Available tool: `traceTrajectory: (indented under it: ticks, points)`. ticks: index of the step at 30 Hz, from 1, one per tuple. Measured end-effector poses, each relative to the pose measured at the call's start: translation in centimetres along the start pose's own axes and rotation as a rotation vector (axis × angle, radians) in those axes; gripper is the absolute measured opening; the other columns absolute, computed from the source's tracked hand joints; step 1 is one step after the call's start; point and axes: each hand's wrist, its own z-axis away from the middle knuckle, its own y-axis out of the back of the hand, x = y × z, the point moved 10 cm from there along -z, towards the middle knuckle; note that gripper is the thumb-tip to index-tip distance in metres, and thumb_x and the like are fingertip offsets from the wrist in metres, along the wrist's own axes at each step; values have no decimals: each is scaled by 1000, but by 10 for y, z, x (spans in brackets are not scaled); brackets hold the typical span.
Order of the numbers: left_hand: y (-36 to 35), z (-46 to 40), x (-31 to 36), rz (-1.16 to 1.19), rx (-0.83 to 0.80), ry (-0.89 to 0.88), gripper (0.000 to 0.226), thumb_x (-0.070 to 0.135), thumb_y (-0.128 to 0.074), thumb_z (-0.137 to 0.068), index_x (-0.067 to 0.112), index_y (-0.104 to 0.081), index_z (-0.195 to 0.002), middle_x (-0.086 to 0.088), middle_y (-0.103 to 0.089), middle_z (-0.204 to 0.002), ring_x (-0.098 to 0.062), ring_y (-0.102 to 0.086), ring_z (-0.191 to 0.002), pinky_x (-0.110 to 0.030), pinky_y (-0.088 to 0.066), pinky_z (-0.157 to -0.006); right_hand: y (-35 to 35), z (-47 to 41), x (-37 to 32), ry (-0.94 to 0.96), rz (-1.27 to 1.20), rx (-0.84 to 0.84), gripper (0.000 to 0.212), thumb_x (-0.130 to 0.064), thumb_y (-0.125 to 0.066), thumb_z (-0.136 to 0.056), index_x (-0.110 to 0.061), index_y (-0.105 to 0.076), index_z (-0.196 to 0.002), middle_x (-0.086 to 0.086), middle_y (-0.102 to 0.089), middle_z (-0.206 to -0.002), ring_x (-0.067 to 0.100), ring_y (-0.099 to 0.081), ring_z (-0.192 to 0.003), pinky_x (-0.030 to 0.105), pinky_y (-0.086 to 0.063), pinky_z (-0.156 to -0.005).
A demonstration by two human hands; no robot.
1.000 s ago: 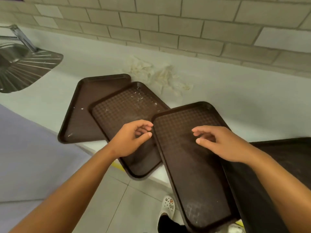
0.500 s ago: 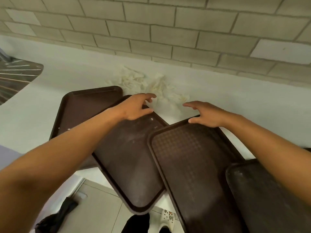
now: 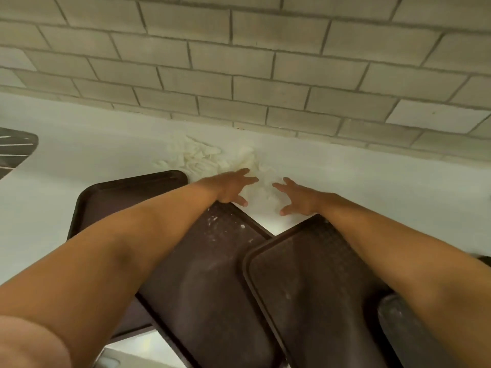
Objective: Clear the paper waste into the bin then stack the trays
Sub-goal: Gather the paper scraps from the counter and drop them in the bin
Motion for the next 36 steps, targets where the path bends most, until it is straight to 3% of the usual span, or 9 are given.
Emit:
traceTrajectory:
  ticks: [2,5,10,13,22,26,30,33,36]
  points:
    - [-6,-6,-2,-8,-41,-1,93,45,-68,-91,43,-3,-157,4,10,-167,-29,-24,-149,-44,-28,-119,-2,-7,-1,0,-2,18,90,-40,-66,-95,-35,-5,-161,2,4,-170,30,-7,-155,42,-13,-125]
    - [-11,-12,-2,-96,-25,-20,89,45,-66,-92,37,-8,-158,-2,-8,-167,-31,-27,-148,-44,-30,-118,0,-13,-2,-15,57,101,78,-34,-63,-98,-33,-16,-160,3,-16,-168,34,-23,-149,44,-24,-121]
    - [-4,-18,-10,-31,89,-46,68,33,-69,-92,30,-36,-153,-3,-39,-150,-28,-45,-132,-40,-40,-110,2,-17,-8,7,45,191,54,-21,-62,-99,-25,-46,-150,5,-42,-147,29,-52,-124,32,-44,-98]
    - [-3,-19,-16,43,99,-22,53,29,-69,-93,27,-52,-143,-1,-50,-131,-27,-52,-122,-38,-44,-103,5,-14,-8,-1,-19,259,40,-18,-59,-101,-20,-58,-141,3,-53,-133,23,-58,-109,22,-38,-85]
    - [22,-11,-39,166,221,45,35,34,-69,-92,21,-68,-124,-1,-60,-134,-22,-56,-122,-31,-42,-102,20,-14,-12,10,19,146,25,-20,-67,-95,-12,-70,-119,3,-65,-118,23,-61,-108,30,-47,-90]
    - [45,3,-43,266,291,10,36,34,-70,-92,15,-69,-122,-2,-63,-126,-22,-59,-115,-28,-43,-95,58,-8,-13,21,-96,217,18,-18,-72,-92,-13,-73,-110,-2,-66,-101,16,-61,-92,22,-42,-70]
    - [71,14,-53,390,404,-14,36,35,-74,-88,11,-71,-116,-2,-63,-112,-21,-61,-103,-26,-43,-88,88,-2,-17,28,-200,277,12,-18,-75,-90,-16,-74,-102,0,-70,-102,16,-66,-87,27,-53,-77]
    - [88,20,-52,453,448,-22,40,34,-74,-89,9,-70,-119,1,-63,-116,-13,-57,-105,-22,-39,-90,103,6,-26,51,-247,310,12,-17,-75,-90,-14,-75,-101,1,-70,-101,11,-66,-78,18,-48,-67]
    - [106,26,-46,496,476,-47,35,32,-74,-89,8,-72,-113,10,-60,-108,-7,-56,-102,-20,-40,-90,117,17,-35,70,-313,356,8,-19,-77,-89,-15,-74,-95,0,-71,-99,15,-70,-81,22,-49,-70]
